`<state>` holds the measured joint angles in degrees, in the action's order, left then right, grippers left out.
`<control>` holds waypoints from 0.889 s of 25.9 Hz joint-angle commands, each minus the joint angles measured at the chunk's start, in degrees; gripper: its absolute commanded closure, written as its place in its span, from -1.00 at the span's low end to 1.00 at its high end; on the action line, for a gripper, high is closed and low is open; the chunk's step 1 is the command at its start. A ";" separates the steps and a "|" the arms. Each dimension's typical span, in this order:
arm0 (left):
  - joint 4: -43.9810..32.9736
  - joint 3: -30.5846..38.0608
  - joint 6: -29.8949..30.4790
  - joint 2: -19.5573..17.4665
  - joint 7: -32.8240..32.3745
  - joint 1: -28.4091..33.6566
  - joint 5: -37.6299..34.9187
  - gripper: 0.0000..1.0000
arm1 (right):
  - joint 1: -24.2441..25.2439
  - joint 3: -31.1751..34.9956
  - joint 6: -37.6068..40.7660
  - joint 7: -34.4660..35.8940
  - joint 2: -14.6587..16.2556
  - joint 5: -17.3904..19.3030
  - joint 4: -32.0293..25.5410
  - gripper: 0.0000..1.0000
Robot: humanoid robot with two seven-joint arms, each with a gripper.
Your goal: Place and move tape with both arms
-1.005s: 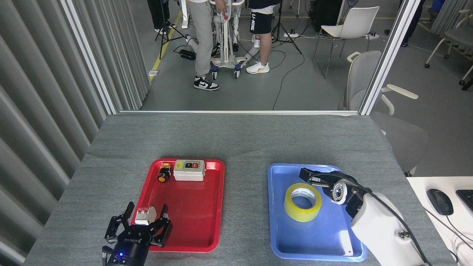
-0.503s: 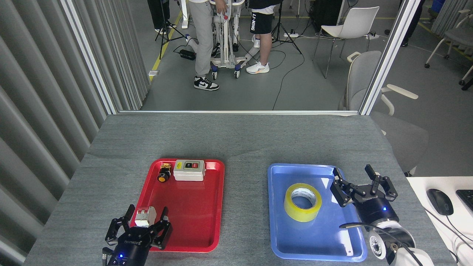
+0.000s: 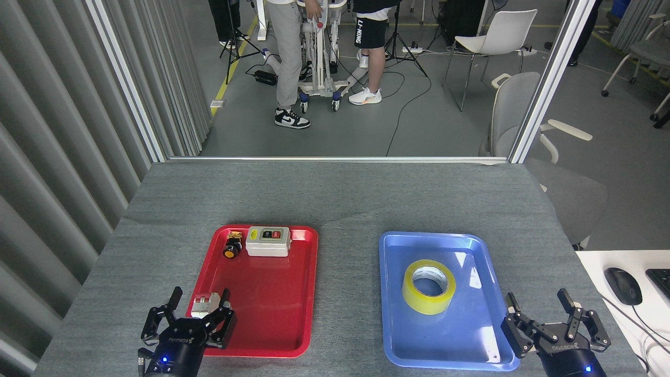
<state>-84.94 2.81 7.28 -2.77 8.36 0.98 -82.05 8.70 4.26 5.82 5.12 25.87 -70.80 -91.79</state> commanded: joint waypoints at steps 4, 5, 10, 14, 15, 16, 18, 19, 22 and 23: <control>-0.05 0.17 0.01 -0.05 0.08 0.33 -0.13 -1.00 | 1.58 2.77 0.07 0.15 -0.38 1.54 -0.68 -1.00; -0.05 0.17 0.01 -0.05 0.08 0.33 -0.04 -1.00 | 2.02 3.03 0.16 0.33 -0.38 1.54 -0.68 -1.00; -0.05 0.79 -0.08 0.04 -0.01 0.60 -0.04 -1.00 | 2.55 3.38 0.16 1.21 -0.20 1.54 -0.76 -1.00; -0.05 1.40 -0.08 0.13 -0.01 0.60 0.39 -1.00 | 2.55 3.56 0.25 1.21 -0.20 1.54 -0.76 -1.00; -0.05 1.40 -0.08 0.13 -0.01 0.60 0.48 -1.00 | 2.55 3.47 0.25 1.21 -0.29 1.54 -0.68 -1.00; -0.05 1.40 -0.08 0.13 -0.01 0.51 0.48 -1.00 | 2.64 3.38 0.25 1.21 -0.29 1.54 -0.68 -1.00; -0.05 1.40 0.01 0.13 -0.01 0.51 0.48 -1.00 | 2.73 3.38 0.25 1.21 -0.29 1.54 -0.76 -1.00; -0.05 1.40 -0.08 0.13 -0.01 0.51 0.48 -1.00 | 2.73 3.38 0.25 1.21 -0.29 1.54 -0.68 -1.00; -0.05 1.40 -0.08 0.13 -0.01 0.51 0.48 -1.00 | 2.73 3.38 0.25 1.21 -0.20 1.54 -0.68 -1.00; 0.04 1.40 -0.08 0.04 -0.01 0.51 0.48 -1.00 | 2.73 3.38 0.25 1.21 -0.20 1.54 -0.68 -1.00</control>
<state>-84.97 4.21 7.21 -2.65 8.36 1.50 -81.57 11.42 7.65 6.08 6.35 25.61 -69.26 -92.47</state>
